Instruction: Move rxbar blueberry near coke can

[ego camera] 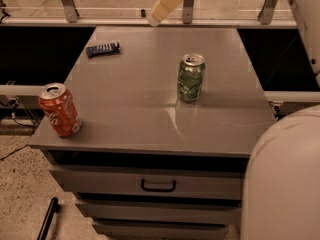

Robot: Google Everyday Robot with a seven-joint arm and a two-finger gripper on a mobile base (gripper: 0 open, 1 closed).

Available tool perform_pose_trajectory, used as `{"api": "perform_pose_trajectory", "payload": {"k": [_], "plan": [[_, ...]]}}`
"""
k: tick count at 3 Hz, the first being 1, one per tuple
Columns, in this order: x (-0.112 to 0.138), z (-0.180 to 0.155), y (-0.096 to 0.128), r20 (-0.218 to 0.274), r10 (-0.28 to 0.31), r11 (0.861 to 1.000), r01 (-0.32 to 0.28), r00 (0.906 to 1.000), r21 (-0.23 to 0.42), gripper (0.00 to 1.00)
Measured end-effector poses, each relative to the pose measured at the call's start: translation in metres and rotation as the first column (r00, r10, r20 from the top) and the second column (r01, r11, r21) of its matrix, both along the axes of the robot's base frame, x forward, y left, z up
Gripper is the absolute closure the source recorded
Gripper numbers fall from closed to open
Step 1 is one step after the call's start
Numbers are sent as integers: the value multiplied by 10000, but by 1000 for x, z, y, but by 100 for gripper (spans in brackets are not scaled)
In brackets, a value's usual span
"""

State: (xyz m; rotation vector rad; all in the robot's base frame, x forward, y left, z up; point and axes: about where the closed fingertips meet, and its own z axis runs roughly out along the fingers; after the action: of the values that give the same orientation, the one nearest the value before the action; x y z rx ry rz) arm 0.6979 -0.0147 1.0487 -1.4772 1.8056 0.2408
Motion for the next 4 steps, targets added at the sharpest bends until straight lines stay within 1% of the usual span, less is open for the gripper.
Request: {"api": "perform_pose_trajectory", "payload": {"k": [1,2,3,4], "plan": [[40,-45,29,-459,-516,9965,484,9976,-678,0],[55,-69,42,-695,-634,9919,551,9956,-1146,0],[54,-68,41,-689,-621,9923,542,9957,-1110,0],[61,-75,48,-698,-421,9952,356,9967,-915,0]]}}
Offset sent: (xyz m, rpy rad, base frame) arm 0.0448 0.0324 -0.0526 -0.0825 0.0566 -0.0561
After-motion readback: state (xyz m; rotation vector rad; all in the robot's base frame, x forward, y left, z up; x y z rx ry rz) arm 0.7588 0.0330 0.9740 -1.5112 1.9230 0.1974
